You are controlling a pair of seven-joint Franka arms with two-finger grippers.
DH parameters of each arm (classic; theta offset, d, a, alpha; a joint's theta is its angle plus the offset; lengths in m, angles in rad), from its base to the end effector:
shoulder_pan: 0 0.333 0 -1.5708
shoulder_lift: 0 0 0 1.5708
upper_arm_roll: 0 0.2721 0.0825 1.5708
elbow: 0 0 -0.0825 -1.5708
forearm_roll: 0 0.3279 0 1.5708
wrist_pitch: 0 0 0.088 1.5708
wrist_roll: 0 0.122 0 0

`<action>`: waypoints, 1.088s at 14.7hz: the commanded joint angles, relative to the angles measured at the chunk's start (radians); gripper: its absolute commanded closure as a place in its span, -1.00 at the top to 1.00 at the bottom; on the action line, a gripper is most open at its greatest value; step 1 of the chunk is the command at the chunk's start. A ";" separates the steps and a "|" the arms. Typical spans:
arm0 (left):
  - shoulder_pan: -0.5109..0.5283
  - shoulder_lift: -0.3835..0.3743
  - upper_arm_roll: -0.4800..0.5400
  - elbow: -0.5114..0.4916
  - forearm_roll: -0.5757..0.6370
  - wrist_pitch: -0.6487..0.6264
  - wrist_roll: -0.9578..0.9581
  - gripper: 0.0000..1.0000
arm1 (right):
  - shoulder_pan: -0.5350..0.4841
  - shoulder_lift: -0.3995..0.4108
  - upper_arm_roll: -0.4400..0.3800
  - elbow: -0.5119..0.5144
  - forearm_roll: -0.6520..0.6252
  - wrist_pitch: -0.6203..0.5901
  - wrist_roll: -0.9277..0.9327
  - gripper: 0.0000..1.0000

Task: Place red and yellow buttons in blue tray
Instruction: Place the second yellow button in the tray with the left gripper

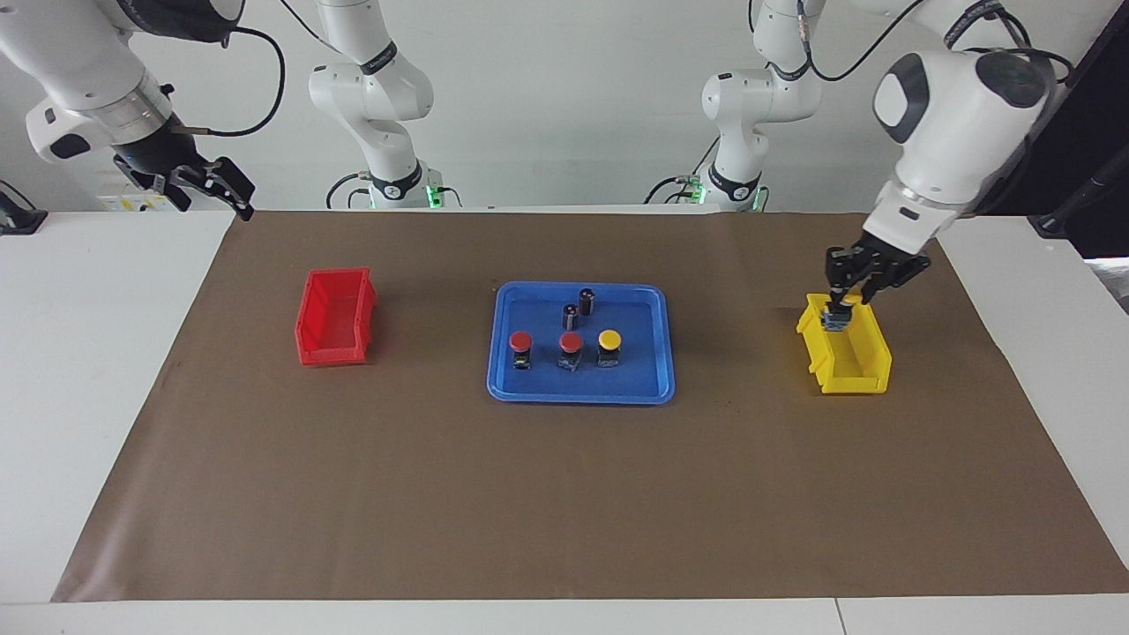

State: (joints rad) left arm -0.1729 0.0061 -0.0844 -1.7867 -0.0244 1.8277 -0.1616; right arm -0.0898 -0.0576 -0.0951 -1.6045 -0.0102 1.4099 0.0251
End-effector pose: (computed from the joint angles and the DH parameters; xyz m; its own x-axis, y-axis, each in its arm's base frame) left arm 0.4969 -0.1331 0.4941 0.9955 -0.0893 0.0305 -0.0902 -0.9955 0.0296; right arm 0.4547 -0.0877 0.5667 0.9687 -0.2074 -0.1367 -0.2083 -0.9780 0.0082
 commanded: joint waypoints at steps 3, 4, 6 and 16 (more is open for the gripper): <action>-0.227 0.072 0.012 -0.022 0.004 0.100 -0.225 -0.97 | -0.002 -0.024 -0.005 -0.032 0.009 0.049 -0.056 1.00; -0.243 0.077 0.011 -0.040 0.004 0.134 -0.242 -0.97 | -0.002 -0.024 -0.005 -0.032 0.009 0.049 -0.053 1.00; -0.298 0.115 0.011 -0.085 0.001 0.229 -0.285 -0.97 | 0.007 -0.024 0.000 -0.032 0.009 0.047 -0.054 1.00; -0.329 0.233 0.012 -0.129 0.001 0.380 -0.297 -0.97 | 0.008 -0.024 0.008 -0.034 0.012 0.044 -0.054 1.00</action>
State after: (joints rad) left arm -0.4874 0.2458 -0.0880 -1.8947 -0.0243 2.1818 -0.4568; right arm -0.0810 -0.0576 -0.0856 -1.6071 -0.0102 1.4356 -0.0081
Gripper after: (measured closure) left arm 0.590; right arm 0.000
